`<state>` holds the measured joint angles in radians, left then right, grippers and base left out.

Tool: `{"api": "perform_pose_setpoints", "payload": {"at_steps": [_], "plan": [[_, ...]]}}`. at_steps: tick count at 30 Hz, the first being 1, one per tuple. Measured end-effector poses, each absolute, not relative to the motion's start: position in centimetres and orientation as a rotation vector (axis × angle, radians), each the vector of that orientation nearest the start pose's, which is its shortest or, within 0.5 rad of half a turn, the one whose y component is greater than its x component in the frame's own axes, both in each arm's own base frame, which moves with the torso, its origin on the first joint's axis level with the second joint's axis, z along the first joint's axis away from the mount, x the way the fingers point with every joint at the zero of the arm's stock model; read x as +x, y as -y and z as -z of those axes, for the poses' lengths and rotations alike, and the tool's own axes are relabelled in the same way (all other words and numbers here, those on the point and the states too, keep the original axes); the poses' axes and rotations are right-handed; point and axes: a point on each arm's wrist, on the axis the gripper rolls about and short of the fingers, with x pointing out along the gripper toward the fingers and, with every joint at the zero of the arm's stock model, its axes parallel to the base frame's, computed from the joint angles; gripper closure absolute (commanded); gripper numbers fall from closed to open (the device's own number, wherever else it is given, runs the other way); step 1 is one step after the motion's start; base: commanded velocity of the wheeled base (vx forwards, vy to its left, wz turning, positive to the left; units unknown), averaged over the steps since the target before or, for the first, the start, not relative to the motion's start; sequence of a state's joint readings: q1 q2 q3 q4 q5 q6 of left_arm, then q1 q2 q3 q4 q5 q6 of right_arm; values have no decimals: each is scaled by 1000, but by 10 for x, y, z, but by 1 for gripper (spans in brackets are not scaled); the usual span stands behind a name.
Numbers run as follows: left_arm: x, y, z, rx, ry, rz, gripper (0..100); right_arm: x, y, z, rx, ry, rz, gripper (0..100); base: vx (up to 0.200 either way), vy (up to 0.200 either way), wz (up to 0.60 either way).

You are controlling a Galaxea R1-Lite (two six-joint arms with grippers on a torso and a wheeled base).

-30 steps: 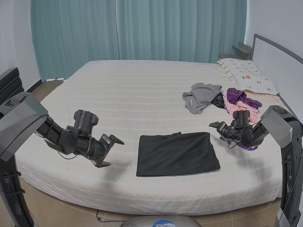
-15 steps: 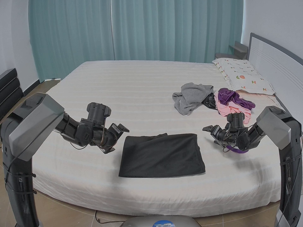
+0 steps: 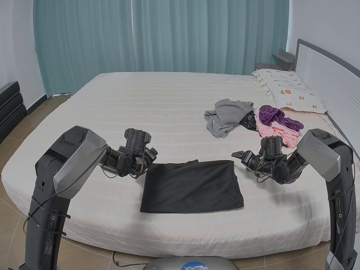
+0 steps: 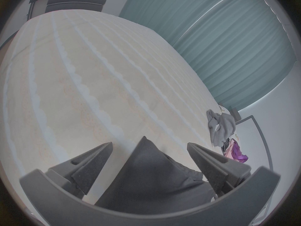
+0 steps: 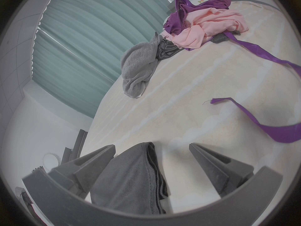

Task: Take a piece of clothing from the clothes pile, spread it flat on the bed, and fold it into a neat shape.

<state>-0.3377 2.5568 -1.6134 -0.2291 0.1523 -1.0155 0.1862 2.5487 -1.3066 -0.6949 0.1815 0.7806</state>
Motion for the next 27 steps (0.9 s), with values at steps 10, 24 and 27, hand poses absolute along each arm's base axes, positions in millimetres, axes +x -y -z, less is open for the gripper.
{"api": "perform_pose_setpoints", "payload": {"at_steps": [10, 24, 27], "plan": [[469, 167, 18, -773, -731, -182, 100, 454, -93, 31, 747, -666, -129, 0, 0, 0, 0], [470, 165, 22, -791, -719, -219, 100, 475, -105, 38, 739, -599, -129, 0, 0, 0, 0], [469, 164, 23, -791, -722, -223, 100, 479, -110, 42, 736, -591, -133, 0, 0, 0, 0]]}}
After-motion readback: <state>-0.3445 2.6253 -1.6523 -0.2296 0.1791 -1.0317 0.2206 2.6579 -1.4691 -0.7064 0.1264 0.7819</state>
